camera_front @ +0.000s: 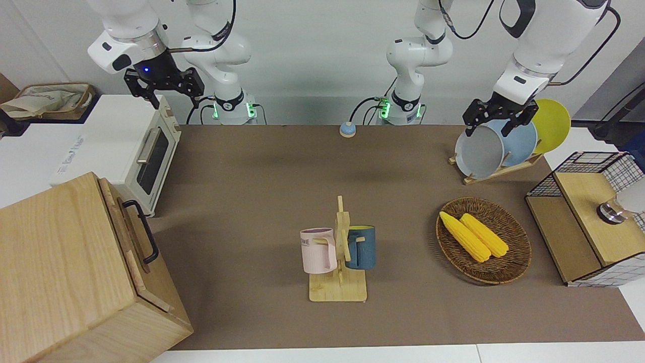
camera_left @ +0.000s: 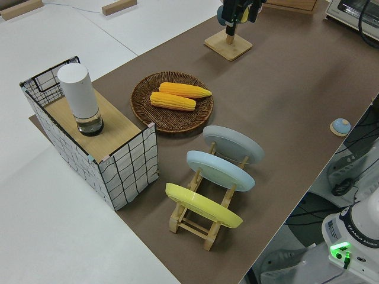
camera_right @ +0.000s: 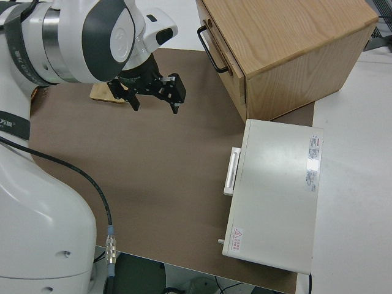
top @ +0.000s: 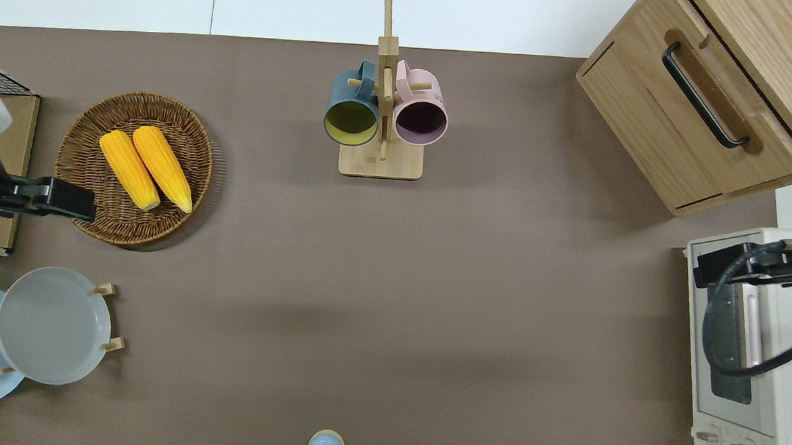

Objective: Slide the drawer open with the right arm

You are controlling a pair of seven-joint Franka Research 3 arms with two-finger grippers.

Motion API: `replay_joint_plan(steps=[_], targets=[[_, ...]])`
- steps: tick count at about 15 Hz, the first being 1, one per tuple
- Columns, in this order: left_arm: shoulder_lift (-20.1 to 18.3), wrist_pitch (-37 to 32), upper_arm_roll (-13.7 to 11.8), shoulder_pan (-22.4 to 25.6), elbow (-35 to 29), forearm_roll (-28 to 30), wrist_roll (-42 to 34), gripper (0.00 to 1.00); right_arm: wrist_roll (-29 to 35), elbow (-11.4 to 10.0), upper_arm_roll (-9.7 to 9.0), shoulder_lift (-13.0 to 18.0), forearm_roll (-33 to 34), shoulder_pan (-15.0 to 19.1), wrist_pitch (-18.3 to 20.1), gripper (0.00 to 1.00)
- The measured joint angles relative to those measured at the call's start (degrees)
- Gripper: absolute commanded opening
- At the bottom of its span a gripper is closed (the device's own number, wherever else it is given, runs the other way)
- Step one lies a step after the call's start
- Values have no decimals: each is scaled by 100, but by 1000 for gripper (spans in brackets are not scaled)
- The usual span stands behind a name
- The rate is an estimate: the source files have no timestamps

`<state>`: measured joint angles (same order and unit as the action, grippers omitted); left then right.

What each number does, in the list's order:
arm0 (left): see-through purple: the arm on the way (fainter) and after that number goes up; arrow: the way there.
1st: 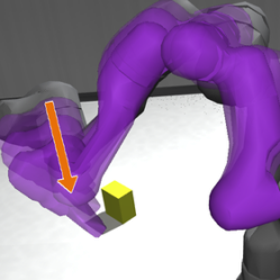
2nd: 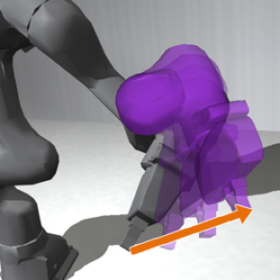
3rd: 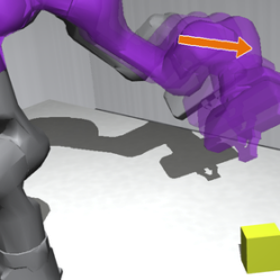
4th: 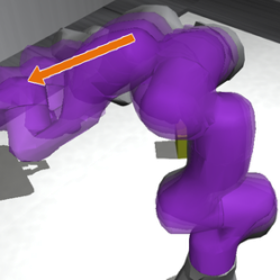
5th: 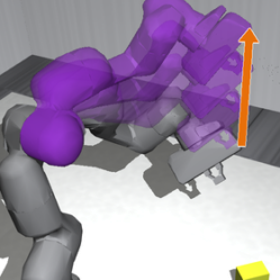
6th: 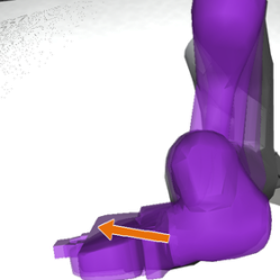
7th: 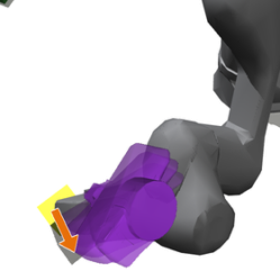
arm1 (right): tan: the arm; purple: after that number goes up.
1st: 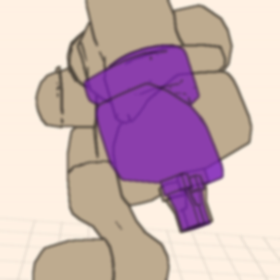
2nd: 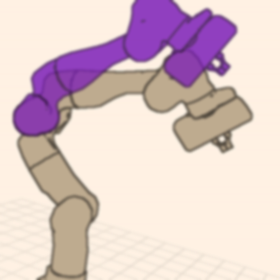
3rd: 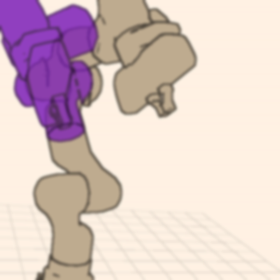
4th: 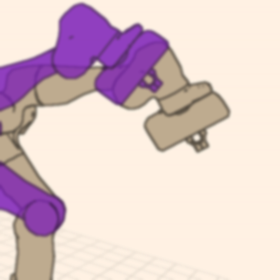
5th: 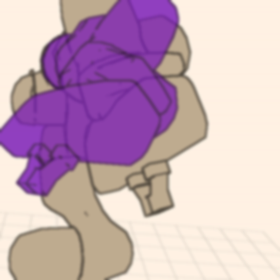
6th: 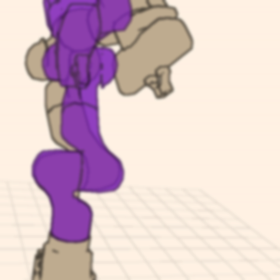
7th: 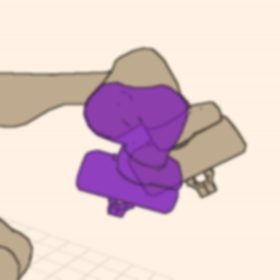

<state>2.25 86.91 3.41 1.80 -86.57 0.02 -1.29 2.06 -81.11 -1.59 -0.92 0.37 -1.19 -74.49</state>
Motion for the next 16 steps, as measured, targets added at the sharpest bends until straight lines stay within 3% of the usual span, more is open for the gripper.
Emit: replay_joint_plan(steps=[9, 16], targets=[[0, 0, 0, 0, 0, 0, 0, 993, -12, 10, -113, -72, 1287, -148, -184, 985], [0, 0, 0, 0, 0, 0, 0, 993, -26, 7, -142, -382, 2945, -891, -791, 985]])
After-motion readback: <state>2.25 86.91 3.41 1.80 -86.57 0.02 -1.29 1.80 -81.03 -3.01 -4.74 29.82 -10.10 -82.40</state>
